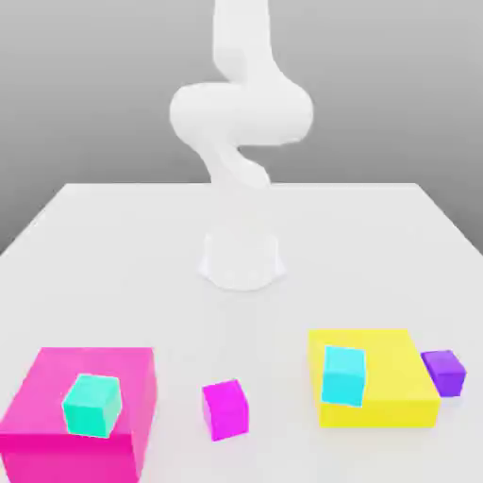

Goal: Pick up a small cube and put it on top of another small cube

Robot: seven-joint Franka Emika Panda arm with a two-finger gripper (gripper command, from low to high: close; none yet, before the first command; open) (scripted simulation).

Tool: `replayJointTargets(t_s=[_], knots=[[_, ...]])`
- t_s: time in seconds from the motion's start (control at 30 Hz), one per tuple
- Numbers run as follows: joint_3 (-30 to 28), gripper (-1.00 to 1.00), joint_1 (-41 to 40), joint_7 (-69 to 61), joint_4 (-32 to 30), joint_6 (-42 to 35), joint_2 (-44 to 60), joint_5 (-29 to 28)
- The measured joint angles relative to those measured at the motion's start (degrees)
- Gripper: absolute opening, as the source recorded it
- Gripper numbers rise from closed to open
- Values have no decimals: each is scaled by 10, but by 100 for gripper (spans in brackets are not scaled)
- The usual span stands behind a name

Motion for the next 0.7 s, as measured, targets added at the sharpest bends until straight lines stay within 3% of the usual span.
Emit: replayJointTargets(t_s=[0.47,0.7], knots=[[39,0,184,-297,-85,140,294,22],[78,0,264,-415,-126,210,440,-8]])
